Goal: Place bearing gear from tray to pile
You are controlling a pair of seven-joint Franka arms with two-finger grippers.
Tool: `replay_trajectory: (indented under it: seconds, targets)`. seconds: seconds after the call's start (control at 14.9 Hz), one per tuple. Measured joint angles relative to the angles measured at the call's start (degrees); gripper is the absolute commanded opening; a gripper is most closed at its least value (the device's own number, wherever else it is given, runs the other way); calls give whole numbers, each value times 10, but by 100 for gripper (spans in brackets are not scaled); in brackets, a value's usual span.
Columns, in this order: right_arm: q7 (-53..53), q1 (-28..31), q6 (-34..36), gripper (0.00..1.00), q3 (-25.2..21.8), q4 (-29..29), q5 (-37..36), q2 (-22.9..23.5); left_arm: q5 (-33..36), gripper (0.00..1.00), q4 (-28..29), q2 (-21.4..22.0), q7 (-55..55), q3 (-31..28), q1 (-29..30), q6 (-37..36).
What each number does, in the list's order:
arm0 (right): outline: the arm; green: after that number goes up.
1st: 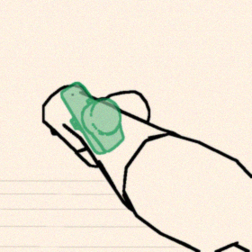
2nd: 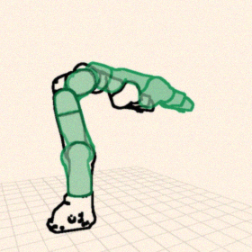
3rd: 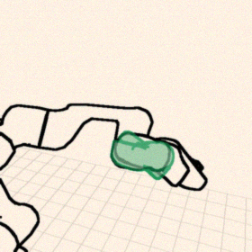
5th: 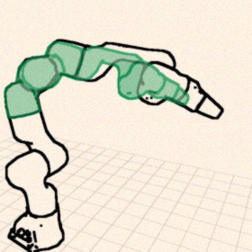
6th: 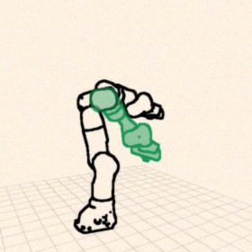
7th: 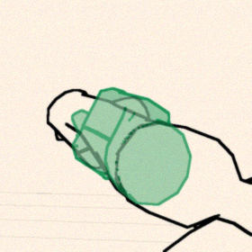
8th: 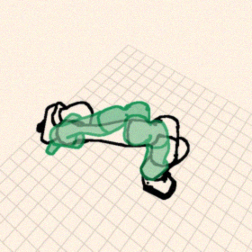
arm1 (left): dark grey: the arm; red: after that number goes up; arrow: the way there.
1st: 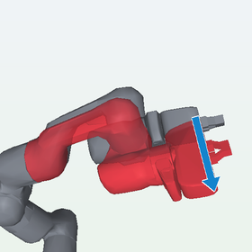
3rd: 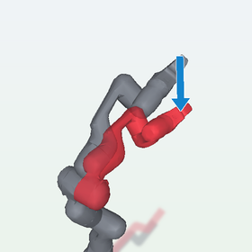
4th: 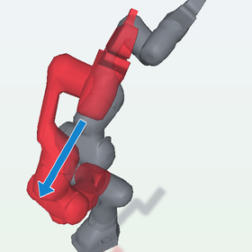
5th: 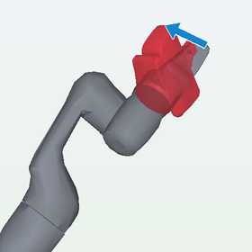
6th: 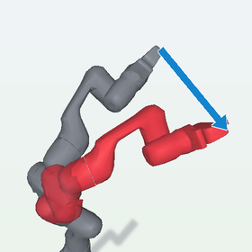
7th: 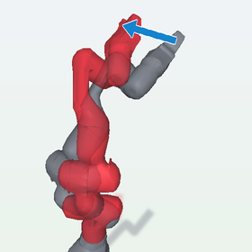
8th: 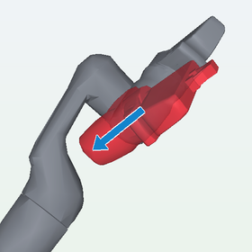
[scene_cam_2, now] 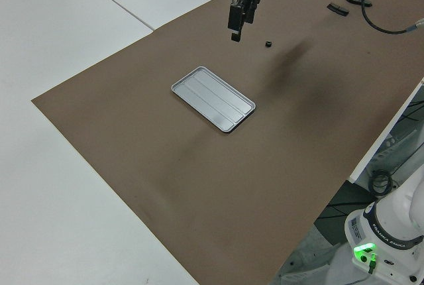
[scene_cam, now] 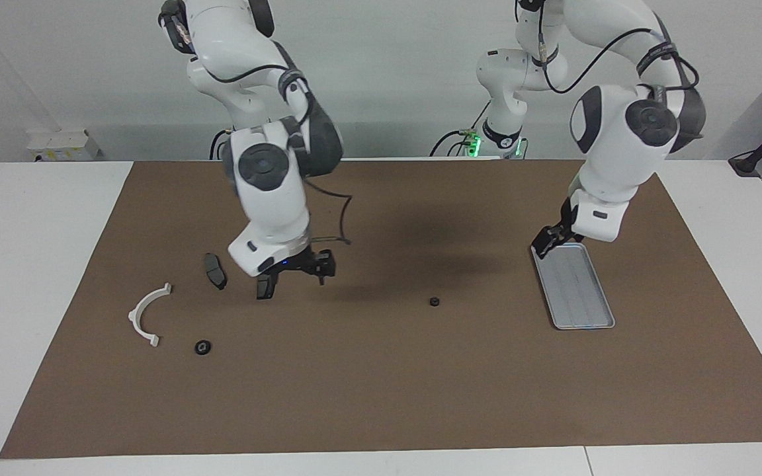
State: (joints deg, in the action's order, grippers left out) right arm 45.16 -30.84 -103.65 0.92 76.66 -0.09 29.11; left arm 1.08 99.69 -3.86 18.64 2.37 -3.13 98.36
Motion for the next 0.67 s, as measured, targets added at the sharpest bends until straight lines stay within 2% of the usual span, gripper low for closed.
replay_trajectory:
  seconds: [0.13, 0.4, 0.67]
  targets:
    - [64, -36, 0, 100, -2, -53, 0, 49, 0, 100, 27, 25, -14, 2, 12, 3]
    - [113, -69, -3, 100, -7, -172, 0, 170, 0, 100, 39, 36, -26, 11, 28, 6]
    - [116, -75, -20, 100, -8, -230, 0, 222, 0, 100, 43, 37, -29, 14, 29, 9]
